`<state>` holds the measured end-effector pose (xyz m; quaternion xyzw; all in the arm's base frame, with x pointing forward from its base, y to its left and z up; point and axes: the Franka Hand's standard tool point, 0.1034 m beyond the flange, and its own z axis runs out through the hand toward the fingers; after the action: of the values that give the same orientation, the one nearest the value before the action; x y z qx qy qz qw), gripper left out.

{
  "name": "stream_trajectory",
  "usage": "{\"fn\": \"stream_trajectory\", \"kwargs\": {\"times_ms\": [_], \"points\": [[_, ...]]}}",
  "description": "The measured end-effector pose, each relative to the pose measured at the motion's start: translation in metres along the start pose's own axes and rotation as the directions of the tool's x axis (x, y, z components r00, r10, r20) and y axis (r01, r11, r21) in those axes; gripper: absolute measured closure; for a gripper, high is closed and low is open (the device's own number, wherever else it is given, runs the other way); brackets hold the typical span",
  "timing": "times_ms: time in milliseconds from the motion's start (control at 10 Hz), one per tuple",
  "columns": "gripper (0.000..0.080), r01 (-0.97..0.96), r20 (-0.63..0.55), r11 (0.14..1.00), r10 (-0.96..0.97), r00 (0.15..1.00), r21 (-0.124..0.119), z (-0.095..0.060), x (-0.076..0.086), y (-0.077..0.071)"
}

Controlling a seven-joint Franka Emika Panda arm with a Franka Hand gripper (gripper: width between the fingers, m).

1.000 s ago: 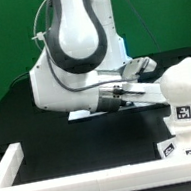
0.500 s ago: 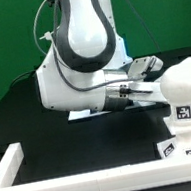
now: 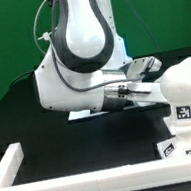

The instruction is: Assemble lamp

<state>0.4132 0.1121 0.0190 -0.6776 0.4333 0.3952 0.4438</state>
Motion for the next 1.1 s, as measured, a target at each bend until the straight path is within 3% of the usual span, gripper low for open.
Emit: {"fn": "stream_trajectory", "kwargs": {"times_ms": [300,400,700,900,1100], "points": [[0.0755,0.002,0.001,1.0,-0.002,1.0,0.001,-0.002,-0.001,-0.001],[0.0755,0.026,-0.01,1.0,-0.026,1.0,-0.002,-0.015,-0.008,-0.007],[0.0755,0.165,-0.084,0.986,-0.166,0.983,-0.018,-0.077,-0.05,-0.047],[0.0755,0.21,-0.166,0.977,-0.213,0.963,-0.032,-0.091,-0.055,-0.066],[0.0755,0.225,-0.342,0.972,-0.234,0.91,-0.066,-0.094,-0.052,-0.064]]}}
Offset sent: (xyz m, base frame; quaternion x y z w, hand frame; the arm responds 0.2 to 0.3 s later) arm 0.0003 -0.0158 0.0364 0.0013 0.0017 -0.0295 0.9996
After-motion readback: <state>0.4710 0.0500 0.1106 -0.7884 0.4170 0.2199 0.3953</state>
